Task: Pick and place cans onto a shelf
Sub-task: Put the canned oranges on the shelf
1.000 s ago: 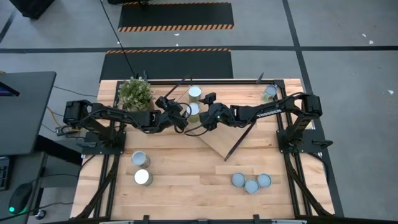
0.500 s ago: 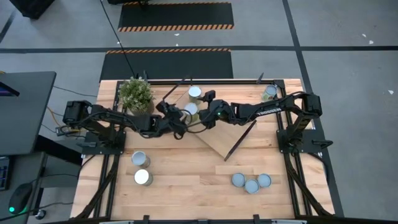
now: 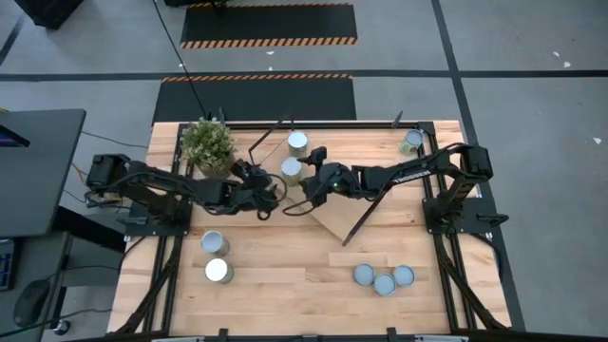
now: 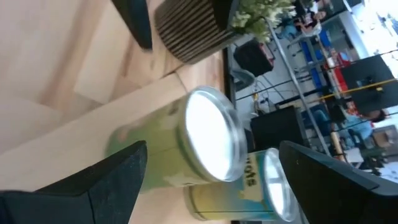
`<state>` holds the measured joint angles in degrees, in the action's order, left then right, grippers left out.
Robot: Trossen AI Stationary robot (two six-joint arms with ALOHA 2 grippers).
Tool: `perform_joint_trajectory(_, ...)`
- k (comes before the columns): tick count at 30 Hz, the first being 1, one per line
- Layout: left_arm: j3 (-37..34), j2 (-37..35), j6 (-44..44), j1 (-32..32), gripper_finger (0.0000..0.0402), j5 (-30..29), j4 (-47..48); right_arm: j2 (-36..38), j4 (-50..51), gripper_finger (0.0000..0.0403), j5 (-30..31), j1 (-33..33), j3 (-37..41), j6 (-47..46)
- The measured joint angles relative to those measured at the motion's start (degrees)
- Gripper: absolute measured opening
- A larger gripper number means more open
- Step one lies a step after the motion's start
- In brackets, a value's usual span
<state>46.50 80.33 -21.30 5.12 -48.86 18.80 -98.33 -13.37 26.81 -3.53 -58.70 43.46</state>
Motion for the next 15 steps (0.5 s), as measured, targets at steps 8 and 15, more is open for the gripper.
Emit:
perform_joint_trajectory(8,0.04,-7.86,-0.11,2.87,0.0389,0.09,0.90,-0.95,-5.11,0.0373,-4.81,-3.03,-0.20,1.51)
perform_joint_trajectory(15,0.02,-7.76,0.06,2.78,0.0389,3.03,0.74,-6.47,-7.68,0.0373,-5.35,-3.60,-3.10,1.27)
